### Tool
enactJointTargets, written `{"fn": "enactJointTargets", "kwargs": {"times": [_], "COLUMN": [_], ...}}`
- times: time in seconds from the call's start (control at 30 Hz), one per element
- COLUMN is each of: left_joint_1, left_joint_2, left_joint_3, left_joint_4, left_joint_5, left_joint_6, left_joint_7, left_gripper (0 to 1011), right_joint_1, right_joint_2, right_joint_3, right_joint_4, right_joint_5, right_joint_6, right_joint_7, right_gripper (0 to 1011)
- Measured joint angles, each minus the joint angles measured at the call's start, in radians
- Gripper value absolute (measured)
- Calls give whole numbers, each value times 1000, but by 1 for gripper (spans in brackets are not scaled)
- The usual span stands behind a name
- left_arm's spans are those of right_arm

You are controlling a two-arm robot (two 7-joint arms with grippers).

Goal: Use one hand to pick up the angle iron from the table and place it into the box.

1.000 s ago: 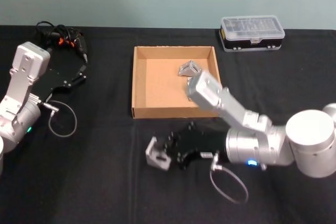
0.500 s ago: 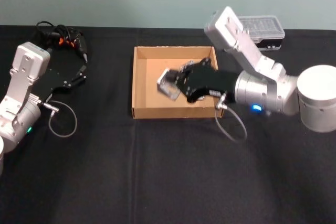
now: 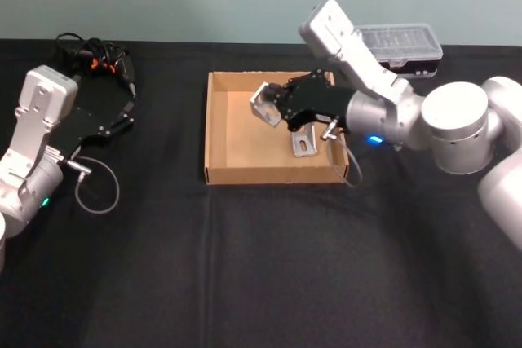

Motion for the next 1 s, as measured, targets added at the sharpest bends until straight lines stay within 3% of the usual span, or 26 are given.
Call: {"fn": "enactJointTargets", "kwargs": {"times": [0.1,0.33,1.0], "left_joint_1": [0,0,0], "left_joint_2": [0,0,0], "left_joint_3": [0,0,0], "left_joint_4": [0,0,0], "left_joint_5": [0,0,0], "left_joint_6": [0,0,0], "left_joint_7": [0,0,0], "left_gripper": [1000,1000,1000], "right_joint_1": [26,51,46], "right_joint_2": [-32,-69,-105], "right_joint_3": [-15,-27,-3], "right_joint_4": [70,150,195], "right_joint_5": [-26,-59,-103], "right_joint_6": [-20,-37,-43], "right_joint_7": [5,16,35], "right_gripper": [27,27,29]}}
